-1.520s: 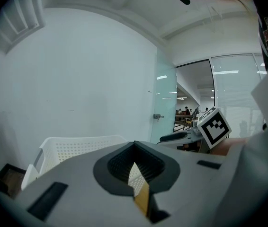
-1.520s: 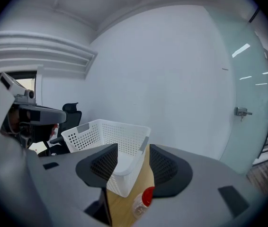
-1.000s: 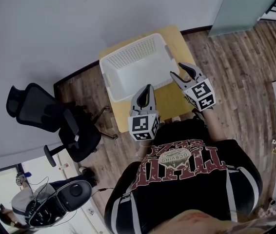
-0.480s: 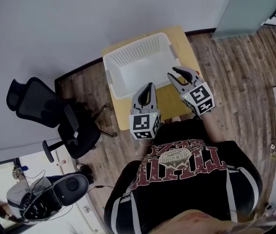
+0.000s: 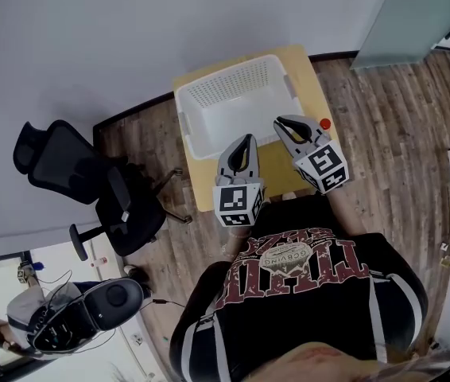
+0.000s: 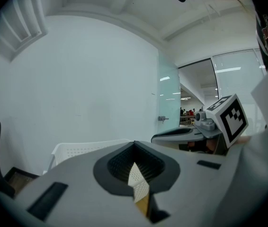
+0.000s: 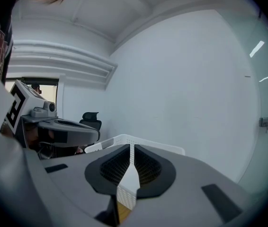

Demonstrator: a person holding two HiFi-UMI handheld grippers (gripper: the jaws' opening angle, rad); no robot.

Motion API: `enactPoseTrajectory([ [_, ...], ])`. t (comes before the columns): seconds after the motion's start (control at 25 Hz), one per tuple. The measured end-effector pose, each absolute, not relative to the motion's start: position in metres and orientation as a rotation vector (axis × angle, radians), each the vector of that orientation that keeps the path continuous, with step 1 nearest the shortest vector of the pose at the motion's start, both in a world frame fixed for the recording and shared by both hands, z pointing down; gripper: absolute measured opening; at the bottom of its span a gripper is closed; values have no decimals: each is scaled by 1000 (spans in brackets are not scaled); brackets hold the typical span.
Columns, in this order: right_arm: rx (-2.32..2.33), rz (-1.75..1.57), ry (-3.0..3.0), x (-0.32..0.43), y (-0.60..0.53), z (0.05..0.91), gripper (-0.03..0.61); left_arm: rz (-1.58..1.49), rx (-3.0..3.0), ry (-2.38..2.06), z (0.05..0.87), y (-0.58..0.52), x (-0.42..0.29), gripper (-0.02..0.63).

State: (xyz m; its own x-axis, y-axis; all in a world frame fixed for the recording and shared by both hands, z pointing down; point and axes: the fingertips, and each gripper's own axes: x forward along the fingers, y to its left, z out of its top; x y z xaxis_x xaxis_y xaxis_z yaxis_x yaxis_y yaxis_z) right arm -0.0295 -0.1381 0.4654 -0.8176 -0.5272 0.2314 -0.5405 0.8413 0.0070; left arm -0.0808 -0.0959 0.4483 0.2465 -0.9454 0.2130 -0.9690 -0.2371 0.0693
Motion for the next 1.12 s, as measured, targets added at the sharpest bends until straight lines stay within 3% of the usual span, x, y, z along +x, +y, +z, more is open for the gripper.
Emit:
enactPoseTrajectory([
  [1.12,761,49,-2802,-64,-138,462,15,173,2295,-1817,452,-105,-105,28],
])
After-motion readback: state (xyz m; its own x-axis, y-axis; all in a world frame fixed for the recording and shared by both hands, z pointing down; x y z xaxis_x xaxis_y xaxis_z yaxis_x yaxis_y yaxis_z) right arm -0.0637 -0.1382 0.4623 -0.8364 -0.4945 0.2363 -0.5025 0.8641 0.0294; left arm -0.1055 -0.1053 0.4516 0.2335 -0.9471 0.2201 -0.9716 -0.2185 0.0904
